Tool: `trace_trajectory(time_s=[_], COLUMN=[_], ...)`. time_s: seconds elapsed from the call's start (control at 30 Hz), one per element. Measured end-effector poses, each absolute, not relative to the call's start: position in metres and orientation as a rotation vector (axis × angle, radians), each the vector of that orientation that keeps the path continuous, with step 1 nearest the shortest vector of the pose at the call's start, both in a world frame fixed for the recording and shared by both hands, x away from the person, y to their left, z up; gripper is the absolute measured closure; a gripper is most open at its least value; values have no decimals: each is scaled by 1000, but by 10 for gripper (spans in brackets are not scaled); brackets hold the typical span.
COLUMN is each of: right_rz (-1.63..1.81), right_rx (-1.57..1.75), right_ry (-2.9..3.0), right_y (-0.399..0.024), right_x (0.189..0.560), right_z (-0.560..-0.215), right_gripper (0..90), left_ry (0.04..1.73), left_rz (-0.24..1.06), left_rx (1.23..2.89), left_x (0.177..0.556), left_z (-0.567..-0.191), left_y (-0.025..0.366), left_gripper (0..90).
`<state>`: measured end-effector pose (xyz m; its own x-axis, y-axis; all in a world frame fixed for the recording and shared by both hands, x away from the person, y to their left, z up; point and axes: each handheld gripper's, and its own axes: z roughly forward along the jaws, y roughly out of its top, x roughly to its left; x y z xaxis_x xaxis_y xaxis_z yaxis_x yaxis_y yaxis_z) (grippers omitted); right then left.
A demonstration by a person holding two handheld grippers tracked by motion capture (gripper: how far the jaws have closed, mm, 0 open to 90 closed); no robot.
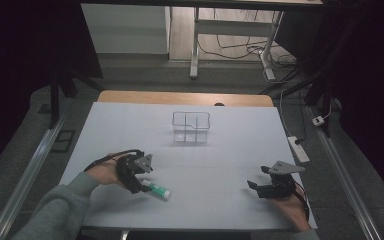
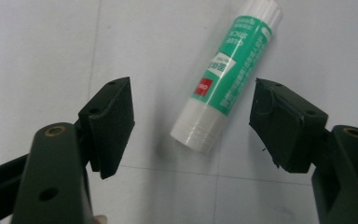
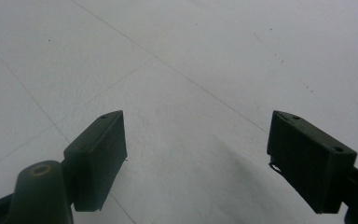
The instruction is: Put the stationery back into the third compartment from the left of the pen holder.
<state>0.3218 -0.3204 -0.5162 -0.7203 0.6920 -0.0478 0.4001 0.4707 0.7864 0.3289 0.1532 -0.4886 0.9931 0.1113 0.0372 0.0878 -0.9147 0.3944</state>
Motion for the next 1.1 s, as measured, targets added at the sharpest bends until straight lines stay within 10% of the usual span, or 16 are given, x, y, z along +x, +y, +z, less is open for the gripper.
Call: trace_trajectory(time_s=[1.1], right_rz=[1140], right_rx=[932], right_ry=[2365], right_y=[-321], right_x=[322], right_z=[-517], right_gripper=[189], left_ry=[-147], left_rz=[116], left_rx=[2828], left_x=[323], left_z=[-508], left_y=[139], left_gripper=[644])
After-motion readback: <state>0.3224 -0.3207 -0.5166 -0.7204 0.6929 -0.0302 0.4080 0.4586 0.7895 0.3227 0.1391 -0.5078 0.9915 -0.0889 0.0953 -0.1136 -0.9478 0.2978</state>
